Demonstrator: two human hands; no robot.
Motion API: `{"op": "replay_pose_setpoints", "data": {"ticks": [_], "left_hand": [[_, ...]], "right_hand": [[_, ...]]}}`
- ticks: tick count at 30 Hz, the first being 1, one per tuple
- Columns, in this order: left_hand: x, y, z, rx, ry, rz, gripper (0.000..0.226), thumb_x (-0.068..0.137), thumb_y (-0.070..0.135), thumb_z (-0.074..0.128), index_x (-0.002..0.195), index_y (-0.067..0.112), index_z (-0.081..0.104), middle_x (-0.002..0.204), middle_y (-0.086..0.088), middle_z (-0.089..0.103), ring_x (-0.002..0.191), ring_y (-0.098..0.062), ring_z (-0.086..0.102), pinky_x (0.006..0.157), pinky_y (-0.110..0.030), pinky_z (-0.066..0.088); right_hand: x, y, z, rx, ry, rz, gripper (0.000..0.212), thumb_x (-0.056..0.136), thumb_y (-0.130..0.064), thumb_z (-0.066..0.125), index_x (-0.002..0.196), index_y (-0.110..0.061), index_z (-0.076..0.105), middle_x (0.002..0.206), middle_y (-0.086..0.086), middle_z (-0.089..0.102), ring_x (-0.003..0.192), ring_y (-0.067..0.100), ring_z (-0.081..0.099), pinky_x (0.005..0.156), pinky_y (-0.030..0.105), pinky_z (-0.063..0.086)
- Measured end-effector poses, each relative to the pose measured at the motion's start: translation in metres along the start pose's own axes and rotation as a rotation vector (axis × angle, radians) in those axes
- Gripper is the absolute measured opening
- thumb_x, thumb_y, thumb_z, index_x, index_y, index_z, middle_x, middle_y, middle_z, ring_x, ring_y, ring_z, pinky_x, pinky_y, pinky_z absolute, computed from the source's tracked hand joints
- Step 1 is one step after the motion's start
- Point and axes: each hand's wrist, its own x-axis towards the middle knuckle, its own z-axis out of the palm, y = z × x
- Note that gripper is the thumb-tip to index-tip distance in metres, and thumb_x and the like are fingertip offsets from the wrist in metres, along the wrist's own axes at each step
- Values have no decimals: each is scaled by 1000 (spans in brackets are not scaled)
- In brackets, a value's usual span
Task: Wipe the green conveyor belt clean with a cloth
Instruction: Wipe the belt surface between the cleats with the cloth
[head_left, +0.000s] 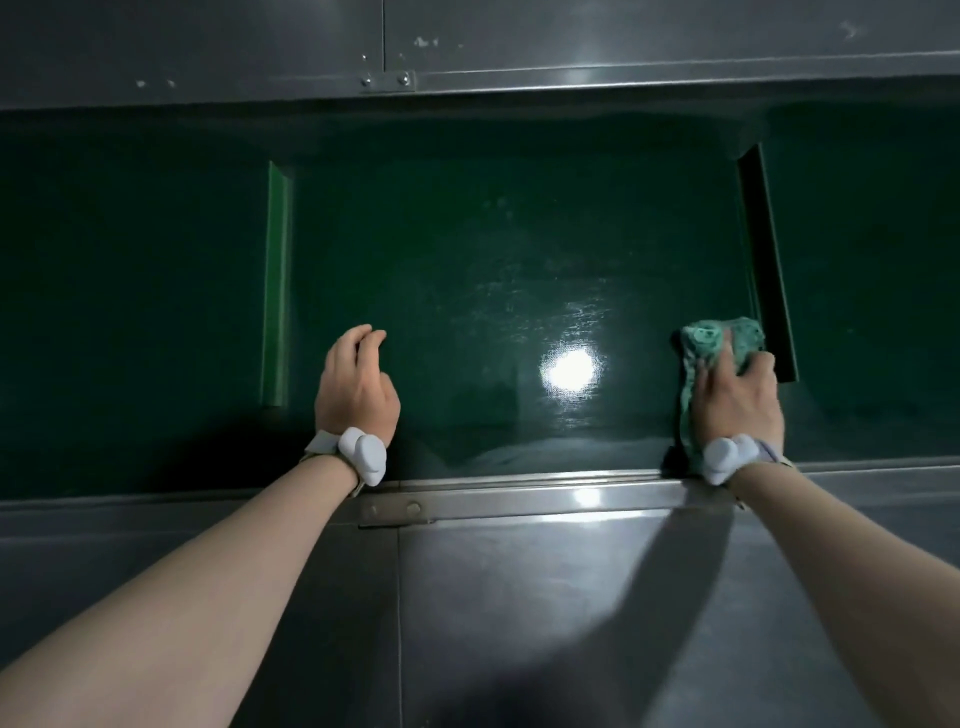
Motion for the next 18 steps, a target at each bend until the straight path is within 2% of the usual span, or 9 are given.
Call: {"op": "replay_pose_setpoints", "data": {"ticks": [4, 7, 11, 14, 16, 18], "left_hand": [[-4, 2, 6, 24, -6, 22, 48, 87, -9, 47, 132, 0, 58, 139, -17, 54, 125, -38, 55, 96, -50, 54], [-3, 14, 13, 26, -21, 20, 49, 86, -7, 47, 133, 0, 58, 139, -18, 54, 125, -39, 55, 96, -52, 53], [-2, 43, 22, 26, -20, 61, 49, 85, -6, 46, 133, 0, 57, 139, -18, 54, 126, -38, 54, 98, -51, 52], [-2, 63, 30, 41, -36, 99, 49, 86, -6, 48, 133, 1, 57, 139, -17, 54, 127, -37, 53, 101, -50, 50], [-1, 75, 34, 53, -45, 120, 49, 86, -6, 48, 134, 1, 57, 140, -17, 53, 128, -36, 53, 103, -49, 50], [0, 86, 39, 63, -59, 140, 49, 87, -4, 49, 135, 2, 57, 140, -16, 53, 129, -36, 52, 104, -49, 49]], "right_hand": [[-31, -53, 27, 37, -3, -169, 64, 100, -10, 48, 160, -10, 24, 127, 31, 42, 110, 49, 50, 95, 47, 46], [-57, -107, 47, 92, -97, -273, 67, 98, -8, 50, 160, -10, 25, 127, 30, 45, 105, 46, 55, 90, 44, 49], [-94, -159, 57, 96, -207, -476, 62, 98, -15, 54, 157, -7, 34, 115, 24, 49, 91, 42, 55, 69, 46, 52], [-89, -152, 54, 81, -195, -584, 60, 97, -22, 59, 153, -7, 41, 107, 20, 50, 80, 37, 52, 57, 42, 50], [-72, -127, 48, 28, -163, -629, 66, 93, -16, 61, 155, -8, 39, 105, 19, 49, 80, 37, 52, 56, 43, 52], [-48, -89, 37, -16, -145, -572, 73, 89, -9, 59, 158, -10, 33, 107, 19, 48, 82, 37, 52, 59, 43, 51]]}}
